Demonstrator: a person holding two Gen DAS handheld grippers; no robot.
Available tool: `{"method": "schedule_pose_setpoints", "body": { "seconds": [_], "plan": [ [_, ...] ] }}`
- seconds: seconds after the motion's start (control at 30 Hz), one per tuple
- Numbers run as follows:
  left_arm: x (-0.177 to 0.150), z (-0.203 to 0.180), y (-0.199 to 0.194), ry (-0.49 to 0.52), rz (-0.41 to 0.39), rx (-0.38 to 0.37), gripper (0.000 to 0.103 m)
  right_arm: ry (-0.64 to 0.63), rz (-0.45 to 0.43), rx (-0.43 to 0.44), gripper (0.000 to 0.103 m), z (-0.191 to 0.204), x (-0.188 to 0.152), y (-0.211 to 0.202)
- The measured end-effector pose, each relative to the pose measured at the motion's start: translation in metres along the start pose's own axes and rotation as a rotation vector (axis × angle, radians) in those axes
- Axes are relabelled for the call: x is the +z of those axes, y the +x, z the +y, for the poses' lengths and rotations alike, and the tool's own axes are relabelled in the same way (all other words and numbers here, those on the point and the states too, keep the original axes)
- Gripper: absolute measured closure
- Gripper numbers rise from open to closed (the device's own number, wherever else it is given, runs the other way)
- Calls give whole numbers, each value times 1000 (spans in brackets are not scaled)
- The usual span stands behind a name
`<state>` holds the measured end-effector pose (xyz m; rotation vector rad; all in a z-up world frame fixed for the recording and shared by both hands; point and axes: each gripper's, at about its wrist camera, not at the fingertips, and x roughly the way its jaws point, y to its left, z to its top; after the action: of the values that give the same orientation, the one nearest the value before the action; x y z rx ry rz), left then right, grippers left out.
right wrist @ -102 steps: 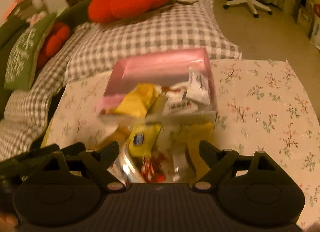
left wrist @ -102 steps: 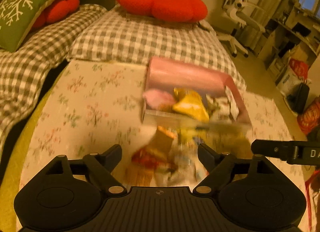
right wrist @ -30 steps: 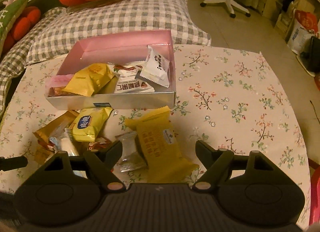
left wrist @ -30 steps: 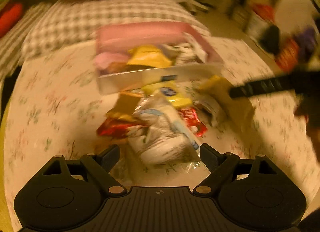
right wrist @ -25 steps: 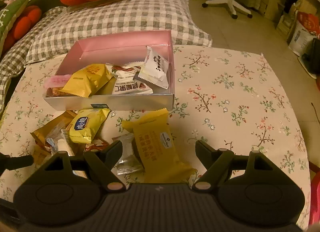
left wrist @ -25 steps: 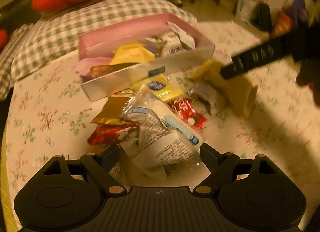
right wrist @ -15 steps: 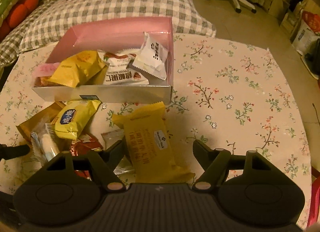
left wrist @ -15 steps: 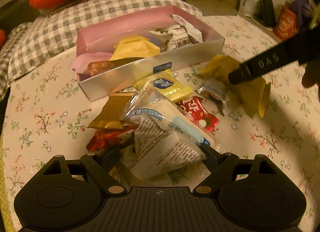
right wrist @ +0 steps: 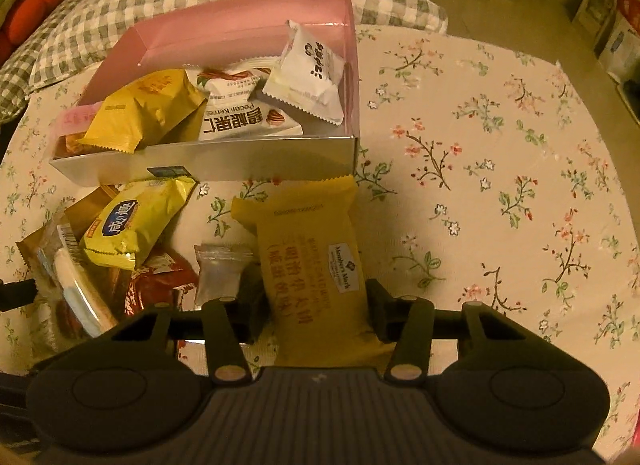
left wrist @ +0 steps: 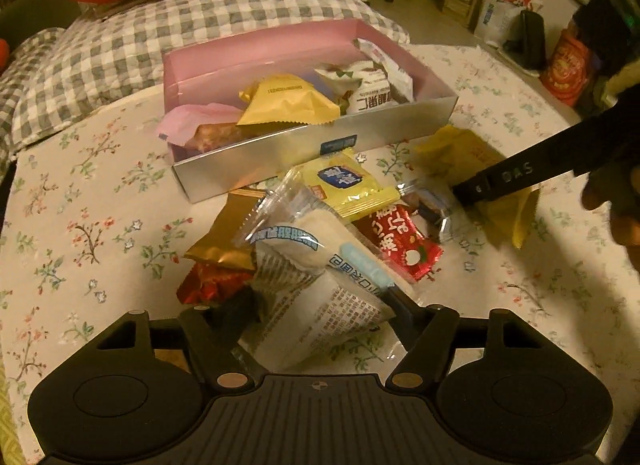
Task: Organize snacks
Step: 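Grasp the white printed packet with left tool while right holds yellow packet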
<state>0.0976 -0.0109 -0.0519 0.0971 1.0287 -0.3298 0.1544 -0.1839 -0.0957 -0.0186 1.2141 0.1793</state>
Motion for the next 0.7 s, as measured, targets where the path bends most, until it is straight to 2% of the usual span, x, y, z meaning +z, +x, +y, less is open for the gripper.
{"method": "schedule_pose_setpoints", "body": {
  "seconds": [0.1,0.37,0.47,0.5,0.57,0.7],
  "plan": [
    [-1,5,-6,4,-6,-34,31,1,2,3,57,0,-1,1],
    [-4,-2,-3,74,4,-9,28,14,-5,-1,65,0,0,1],
    [-2,6,-17,56,-35,-31,25,38,-14,0,67,-3,1,-3],
    [-2,8,-22,52,-51,-31,21,41,-18,0,68,-4,3,-2],
    [-3,10,-24,62,-63,-13,19,43,-24,6,68,-3,4,-3],
    [-6,6,-16,113,-26,10,19,47,-39,15,68,-1,4,-9]
  ]
}}
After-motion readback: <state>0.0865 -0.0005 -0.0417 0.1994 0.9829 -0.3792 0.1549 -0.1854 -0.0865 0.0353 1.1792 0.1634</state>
